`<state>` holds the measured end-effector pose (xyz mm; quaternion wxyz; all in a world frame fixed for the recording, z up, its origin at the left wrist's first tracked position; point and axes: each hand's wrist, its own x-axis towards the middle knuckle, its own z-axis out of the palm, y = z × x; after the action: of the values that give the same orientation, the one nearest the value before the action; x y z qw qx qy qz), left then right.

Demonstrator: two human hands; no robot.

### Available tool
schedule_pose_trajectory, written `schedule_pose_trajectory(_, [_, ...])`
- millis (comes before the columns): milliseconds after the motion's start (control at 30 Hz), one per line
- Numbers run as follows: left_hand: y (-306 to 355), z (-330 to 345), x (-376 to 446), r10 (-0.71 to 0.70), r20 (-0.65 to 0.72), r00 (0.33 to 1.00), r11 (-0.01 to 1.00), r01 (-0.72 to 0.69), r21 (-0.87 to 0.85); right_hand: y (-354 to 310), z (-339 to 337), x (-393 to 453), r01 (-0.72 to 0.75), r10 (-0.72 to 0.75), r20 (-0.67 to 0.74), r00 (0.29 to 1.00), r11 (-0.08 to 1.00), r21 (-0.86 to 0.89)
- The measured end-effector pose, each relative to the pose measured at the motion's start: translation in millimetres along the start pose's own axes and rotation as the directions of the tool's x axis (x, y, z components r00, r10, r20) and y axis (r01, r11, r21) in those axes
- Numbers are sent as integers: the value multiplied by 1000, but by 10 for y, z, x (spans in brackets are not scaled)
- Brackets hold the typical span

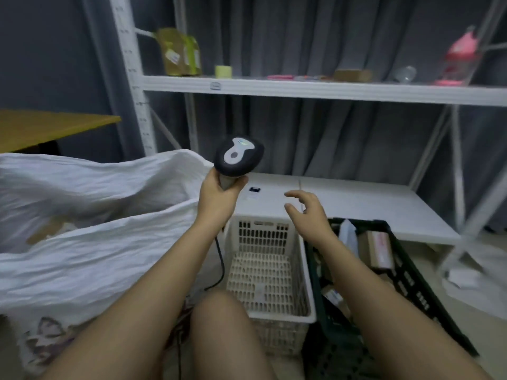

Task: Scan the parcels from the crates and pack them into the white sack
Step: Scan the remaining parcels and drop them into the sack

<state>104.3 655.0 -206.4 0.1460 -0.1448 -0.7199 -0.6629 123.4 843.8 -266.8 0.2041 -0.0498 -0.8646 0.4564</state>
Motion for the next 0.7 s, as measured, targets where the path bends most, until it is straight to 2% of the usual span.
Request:
schedule_pose_trajectory(133, [-252, 843, -80, -67, 167, 984, 997, 70, -12, 734, -491, -204, -182, 182, -98, 978, 983, 12])
schedule_pose_trajectory(233, [-499, 1399, -241, -143, 275, 951, 988, 153, -16, 1337, -754, -387, -330, 334, -155, 930, 943, 49])
schedule_pose_trajectory(400, [-987, 2059, -469, -268, 405, 874, 957, 292, 3, 2261, -975, -515, -501, 499, -186, 847, 865, 35])
schedule_pose_trajectory(500, [-1323, 2334, -502, -337, 434, 836, 934, 356, 41, 2742, -936, -480, -580, 572, -216, 791, 814, 31])
schedule_pose_trajectory(700, [-1950, 2690, -384, -447, 379, 811, 888, 452, 79, 3353, -632, -46, -620, 602, -228, 765, 784, -11])
